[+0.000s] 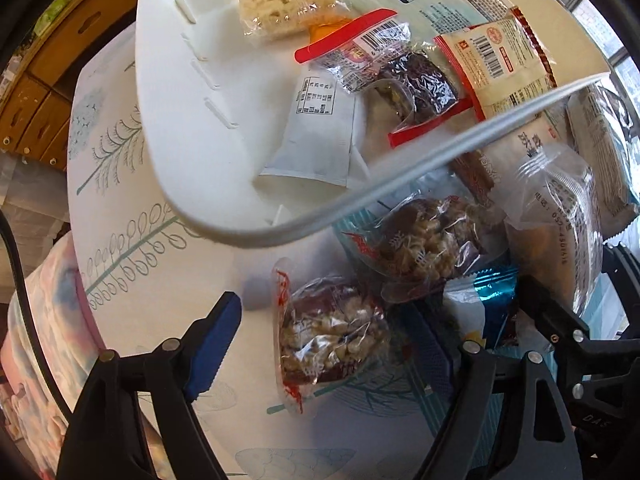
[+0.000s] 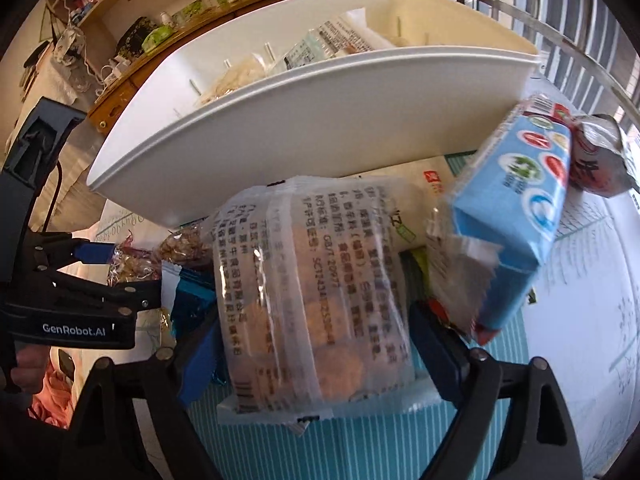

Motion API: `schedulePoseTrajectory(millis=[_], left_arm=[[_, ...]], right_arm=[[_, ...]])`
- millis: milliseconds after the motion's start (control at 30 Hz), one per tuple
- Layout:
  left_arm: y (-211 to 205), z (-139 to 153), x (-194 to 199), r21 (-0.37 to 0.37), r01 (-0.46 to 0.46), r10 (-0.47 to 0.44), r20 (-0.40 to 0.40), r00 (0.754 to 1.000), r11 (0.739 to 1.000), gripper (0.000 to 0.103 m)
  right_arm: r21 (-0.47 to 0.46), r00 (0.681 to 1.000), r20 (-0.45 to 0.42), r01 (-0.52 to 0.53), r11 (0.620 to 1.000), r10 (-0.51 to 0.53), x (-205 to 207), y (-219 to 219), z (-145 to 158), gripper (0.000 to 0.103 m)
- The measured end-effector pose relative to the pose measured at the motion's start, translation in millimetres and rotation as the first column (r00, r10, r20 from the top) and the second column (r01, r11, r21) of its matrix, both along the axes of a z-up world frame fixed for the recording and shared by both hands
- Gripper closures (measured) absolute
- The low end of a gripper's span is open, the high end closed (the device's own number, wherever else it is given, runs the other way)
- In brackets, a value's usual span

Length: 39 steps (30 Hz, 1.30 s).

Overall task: Organize snacks
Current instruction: 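Grasp a clear nut packet with the left tool while the right tool grasps a cookie bag, then carry both bags over the white tray and open both tools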

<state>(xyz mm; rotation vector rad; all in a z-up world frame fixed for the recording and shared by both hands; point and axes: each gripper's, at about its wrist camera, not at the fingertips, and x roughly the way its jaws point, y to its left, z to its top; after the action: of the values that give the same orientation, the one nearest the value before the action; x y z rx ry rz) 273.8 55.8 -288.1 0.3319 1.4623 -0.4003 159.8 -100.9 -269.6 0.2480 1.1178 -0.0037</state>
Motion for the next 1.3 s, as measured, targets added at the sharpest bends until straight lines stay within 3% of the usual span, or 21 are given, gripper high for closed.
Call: schedulePoseTrajectory(millis=[333, 533, 867, 1300], left_arm=[[-6, 1, -7, -0.033, -0.001, 0.001, 0.013, 1.0, 0.999, 0.043], [-4, 8, -12, -0.047, -0.066, 0.068, 0.051, 0.996, 0.997, 0.059], [12, 10, -38, -0.052, -0.086, 0.088, 0.019, 0.996, 0.995, 0.06], [48, 21, -108, -0.091, -0.106, 0.104, -0.027, 0.994, 0.99, 0.06]], right_arm=[[0.011, 1.0, 0.012, 0.003, 1.0, -0.003, -4, -6, 2, 0.023], [0.007, 1.0, 0.0, 0.029, 1.0, -0.029, -10, -10, 5, 0.025], [-0.019, 0.998, -0.009, 0.065, 0.998, -0.066, -23, 1, 15, 0.025], [-0.036, 0.996, 0.022, 0.087, 0.996, -0.086, -54, 37, 32, 0.025]])
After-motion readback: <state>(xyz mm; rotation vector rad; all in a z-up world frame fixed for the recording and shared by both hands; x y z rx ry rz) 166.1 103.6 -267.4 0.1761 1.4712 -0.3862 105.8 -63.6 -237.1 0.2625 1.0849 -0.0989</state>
